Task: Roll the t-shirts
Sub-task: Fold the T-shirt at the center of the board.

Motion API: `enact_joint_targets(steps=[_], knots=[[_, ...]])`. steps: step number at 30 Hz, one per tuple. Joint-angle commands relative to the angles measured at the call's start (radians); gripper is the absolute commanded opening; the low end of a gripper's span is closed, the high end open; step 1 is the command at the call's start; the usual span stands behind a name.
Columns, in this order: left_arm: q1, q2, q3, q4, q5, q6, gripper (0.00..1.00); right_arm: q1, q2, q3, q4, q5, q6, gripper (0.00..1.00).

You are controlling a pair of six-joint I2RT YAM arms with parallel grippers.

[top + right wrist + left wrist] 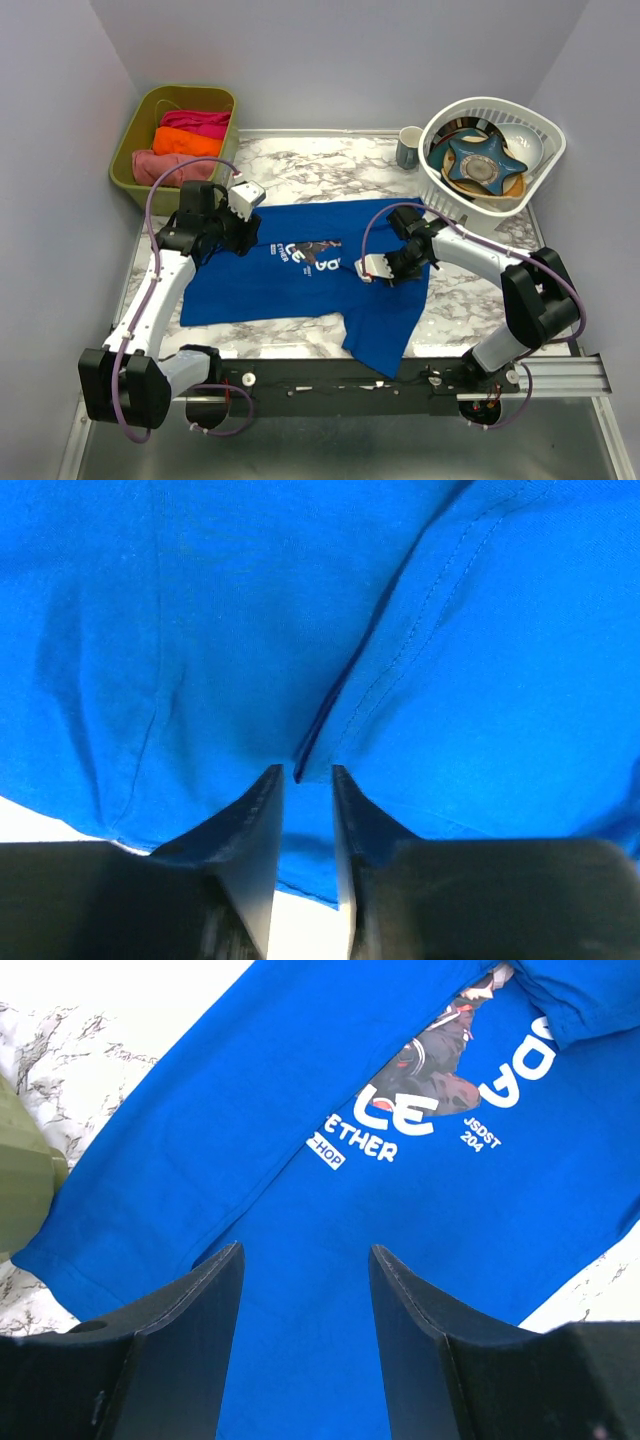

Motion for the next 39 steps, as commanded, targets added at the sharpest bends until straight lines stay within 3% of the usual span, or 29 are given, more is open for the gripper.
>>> enact_joint_targets(steps=[1,5,9,15,23,37,38,39], knots=[[-0.006,0.007,0.005,0.013,0.009,-0.003,0.61,0.0,0.028,0.002,-0.014,0.009,0.015,0.3],[-0.006,0.007,0.004,0.011,-0.003,0.005,0.61,0.0,0.037,0.008,0.006,0.015,0.03,0.23],[-0.006,0.007,0.002,0.011,-0.003,0.008,0.61,0.0,0.035,0.02,0.006,0.005,0.047,0.09],[-0.006,0.008,0.004,0.01,-0.01,0.016,0.61,0.0,-0.04,0.048,-0.055,-0.054,0.065,0.01],[-0.006,-0.001,-0.016,0.024,0.007,0.002,0.61,0.0,-0.12,0.065,-0.14,-0.118,0.104,0.01],[-0.006,0.005,-0.036,0.053,0.03,-0.027,0.61,-0.001,-0.089,0.101,-0.212,-0.212,0.203,0.01],[-0.006,0.008,-0.037,0.056,0.035,-0.035,0.61,-0.001,-0.084,0.097,-0.212,-0.212,0.202,0.02],[-0.006,0.013,-0.04,0.057,0.053,-0.059,0.61,0.0,-0.08,0.095,-0.209,-0.192,0.203,0.16]])
